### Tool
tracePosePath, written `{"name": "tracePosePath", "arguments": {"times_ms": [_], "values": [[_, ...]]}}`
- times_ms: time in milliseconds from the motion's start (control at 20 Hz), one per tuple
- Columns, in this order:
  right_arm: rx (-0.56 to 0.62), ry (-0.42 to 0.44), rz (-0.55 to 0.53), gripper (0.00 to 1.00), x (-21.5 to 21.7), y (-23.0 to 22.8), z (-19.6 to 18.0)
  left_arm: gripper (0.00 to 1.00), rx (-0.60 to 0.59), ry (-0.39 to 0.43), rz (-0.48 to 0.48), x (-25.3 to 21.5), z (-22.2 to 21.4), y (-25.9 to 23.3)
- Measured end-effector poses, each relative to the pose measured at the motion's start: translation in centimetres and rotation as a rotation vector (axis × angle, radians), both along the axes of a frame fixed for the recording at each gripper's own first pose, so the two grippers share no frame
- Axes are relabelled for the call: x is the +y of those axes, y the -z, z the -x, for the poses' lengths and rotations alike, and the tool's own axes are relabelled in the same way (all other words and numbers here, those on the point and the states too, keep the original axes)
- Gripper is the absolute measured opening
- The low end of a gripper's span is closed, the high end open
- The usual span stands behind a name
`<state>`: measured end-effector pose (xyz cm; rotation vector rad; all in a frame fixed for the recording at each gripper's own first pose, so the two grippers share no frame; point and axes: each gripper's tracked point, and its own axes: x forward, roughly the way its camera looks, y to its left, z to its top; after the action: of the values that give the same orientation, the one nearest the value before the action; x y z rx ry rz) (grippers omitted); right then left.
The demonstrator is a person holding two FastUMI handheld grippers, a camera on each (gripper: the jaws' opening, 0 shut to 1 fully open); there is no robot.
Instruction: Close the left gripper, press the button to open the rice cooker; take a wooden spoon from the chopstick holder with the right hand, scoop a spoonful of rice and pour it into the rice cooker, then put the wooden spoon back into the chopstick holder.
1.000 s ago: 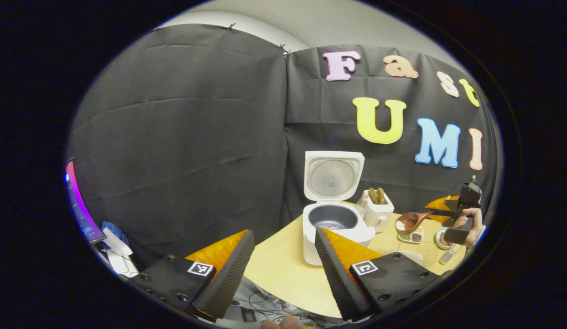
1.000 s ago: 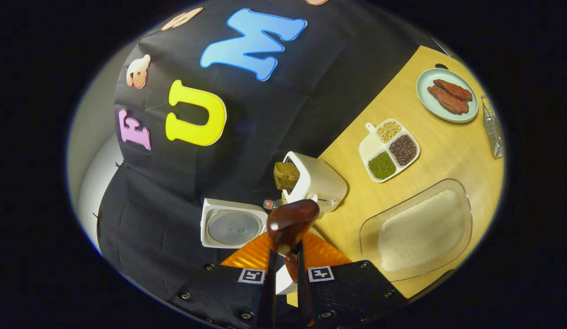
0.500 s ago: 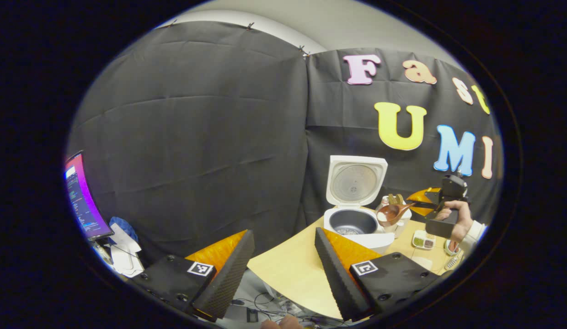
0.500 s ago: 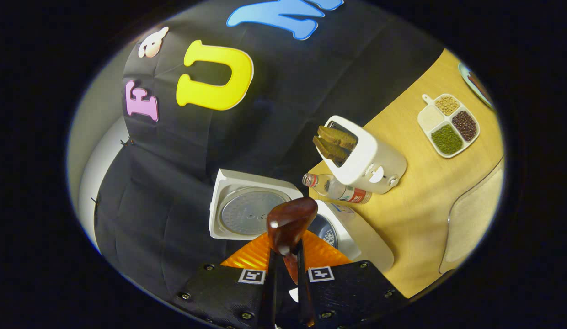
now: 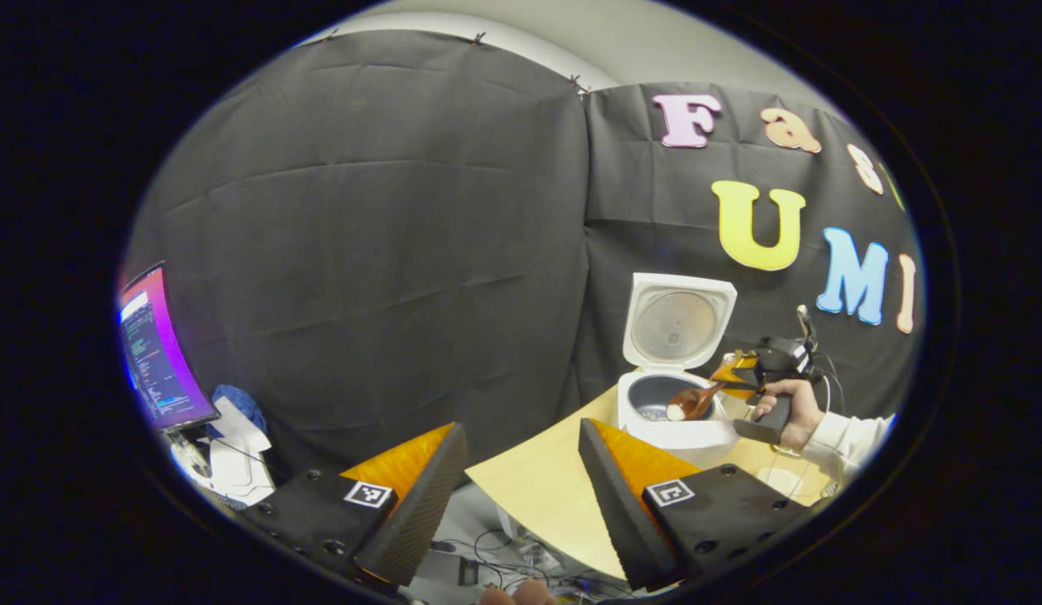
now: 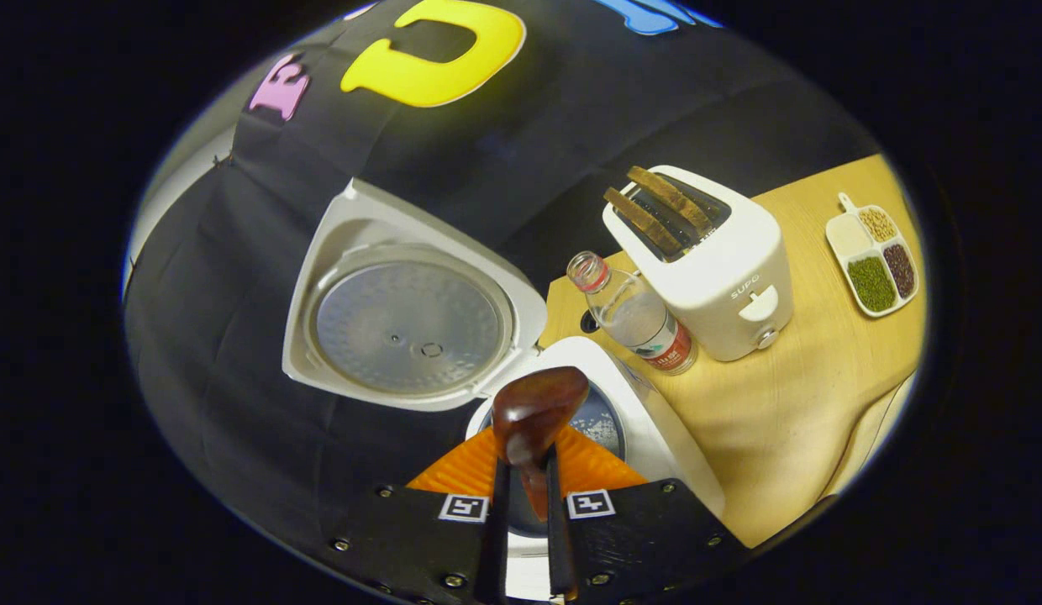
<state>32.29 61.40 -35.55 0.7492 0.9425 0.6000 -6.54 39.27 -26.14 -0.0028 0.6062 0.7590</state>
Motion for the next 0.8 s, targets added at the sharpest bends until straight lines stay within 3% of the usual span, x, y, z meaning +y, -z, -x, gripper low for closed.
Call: {"name": "tracePosePath", "arguments": {"times_ms": [50,100,500,800], "values": [[-0.025,-0.025,0.027,0.24,0.1,0.4,0.3,0.94,-0.002,-0.008,0.004,0.1,0.2,0.0],[-0.051,-0.053,0.06,0.19,0.2,0.8,0.8,0.92,-0.004,-0.015,0.009,0.1,0.4,0.3],[-0.403,-0.293,0.324,0.19,1.2,1.1,3.6,0.92,0.006,-0.016,0.026,-0.3,0.9,1.1],[-0.682,-0.428,0.508,0.19,2.0,1.2,5.8,0.92,0.011,-0.021,0.024,-0.3,1.9,1.1]]}}
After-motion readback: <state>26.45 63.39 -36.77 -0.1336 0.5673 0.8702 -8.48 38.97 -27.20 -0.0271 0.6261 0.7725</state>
